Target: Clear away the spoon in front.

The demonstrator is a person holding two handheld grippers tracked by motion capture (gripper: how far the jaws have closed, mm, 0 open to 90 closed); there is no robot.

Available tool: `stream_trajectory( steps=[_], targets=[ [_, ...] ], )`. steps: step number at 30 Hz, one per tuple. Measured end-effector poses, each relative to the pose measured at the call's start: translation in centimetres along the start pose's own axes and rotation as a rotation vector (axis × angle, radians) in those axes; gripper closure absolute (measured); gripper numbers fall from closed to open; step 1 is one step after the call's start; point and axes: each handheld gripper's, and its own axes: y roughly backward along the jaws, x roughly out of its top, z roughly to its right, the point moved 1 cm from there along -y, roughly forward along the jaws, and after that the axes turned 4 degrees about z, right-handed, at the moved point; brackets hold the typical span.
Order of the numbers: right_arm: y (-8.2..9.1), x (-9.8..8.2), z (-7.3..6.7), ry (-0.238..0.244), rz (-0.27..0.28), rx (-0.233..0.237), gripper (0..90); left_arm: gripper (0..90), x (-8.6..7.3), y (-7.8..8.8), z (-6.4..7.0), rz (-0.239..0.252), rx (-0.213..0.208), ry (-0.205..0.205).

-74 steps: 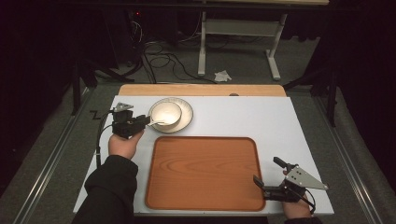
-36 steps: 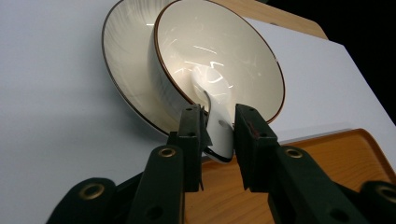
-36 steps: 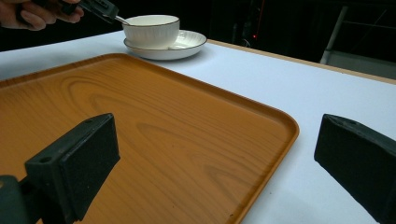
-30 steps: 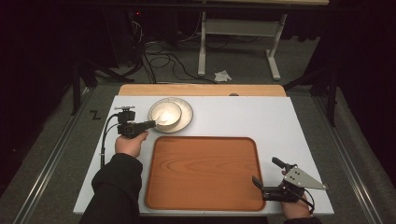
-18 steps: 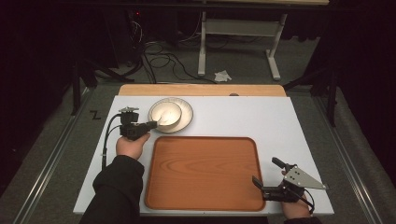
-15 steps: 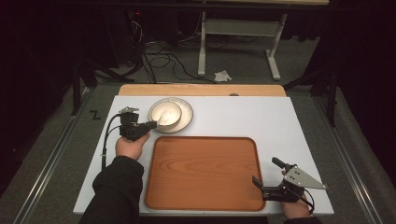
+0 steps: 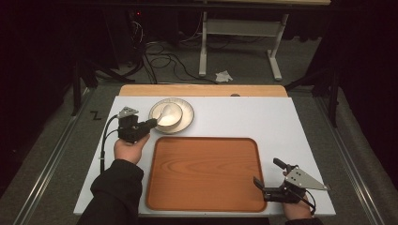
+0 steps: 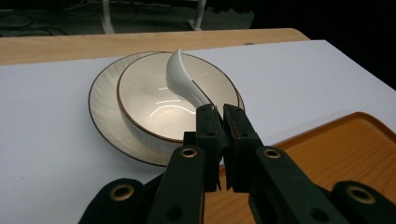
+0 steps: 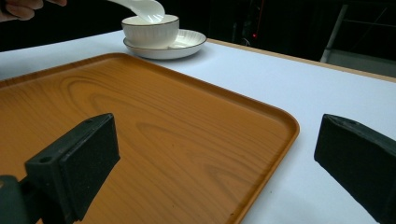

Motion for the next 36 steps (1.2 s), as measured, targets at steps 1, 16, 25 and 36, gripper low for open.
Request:
stream_trajectory(
  steps=[1,16,25,36],
  targets=[
    [0.0,0.0,0.0,0.001,0.000,0.000,0.6,85.6,0.0,0.1,0.1,0.002,-0.001,-0.005],
    [-0.1,0.0,-0.1,0.003,-0.003,0.004,0.7,85.6,-1.1,2.5,2.0,0.052,-0.044,-0.061],
    [-0.1,0.0,-0.2,0.006,-0.005,0.001,0.7,85.6,-2.5,4.3,3.2,0.077,-0.089,-0.065],
    [-0.1,0.0,-0.3,0.004,-0.007,0.003,0.7,85.6,-5.4,6.6,5.5,0.097,-0.135,-0.084]
  ],
)
